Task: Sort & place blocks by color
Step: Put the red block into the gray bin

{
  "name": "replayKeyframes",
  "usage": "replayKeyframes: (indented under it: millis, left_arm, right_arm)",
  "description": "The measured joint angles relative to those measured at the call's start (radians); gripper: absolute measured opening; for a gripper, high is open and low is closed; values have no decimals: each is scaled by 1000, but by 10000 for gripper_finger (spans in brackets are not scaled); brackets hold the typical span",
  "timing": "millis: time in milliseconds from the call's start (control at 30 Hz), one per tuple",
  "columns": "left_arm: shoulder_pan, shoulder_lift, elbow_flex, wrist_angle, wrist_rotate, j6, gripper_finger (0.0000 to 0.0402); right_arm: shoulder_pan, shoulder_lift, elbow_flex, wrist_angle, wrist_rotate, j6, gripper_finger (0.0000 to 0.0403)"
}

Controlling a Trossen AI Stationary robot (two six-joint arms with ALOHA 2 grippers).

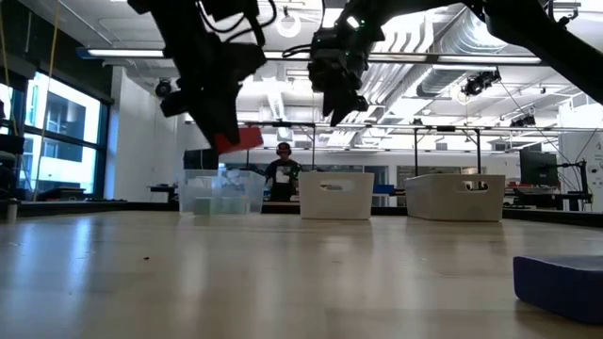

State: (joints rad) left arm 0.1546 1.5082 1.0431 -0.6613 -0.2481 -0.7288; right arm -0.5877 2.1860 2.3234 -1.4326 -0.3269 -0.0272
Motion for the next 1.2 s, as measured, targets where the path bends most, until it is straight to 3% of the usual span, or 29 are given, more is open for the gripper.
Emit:
replayKeyframes:
  millis: [300,567,767,1033,1200]
  left_arm:
    - [78,-131,1,0,2,303,14]
    - [95,-219,1,-2,5,522,14]
    - [95,-240,1,0,5,673,14]
    - [94,-240,1,-15,-7,771,14]
    - [94,-240,1,-63,-74,793,14]
  right_arm:
    - [58,0,0,0,-120,99,165]
    - [147,0,0,6,-149,142,165]
    - [210,0,0,134,-148,209,165]
    - [256,0,0,300,-148,335,181]
    - [254,0,0,370,-145,396,211]
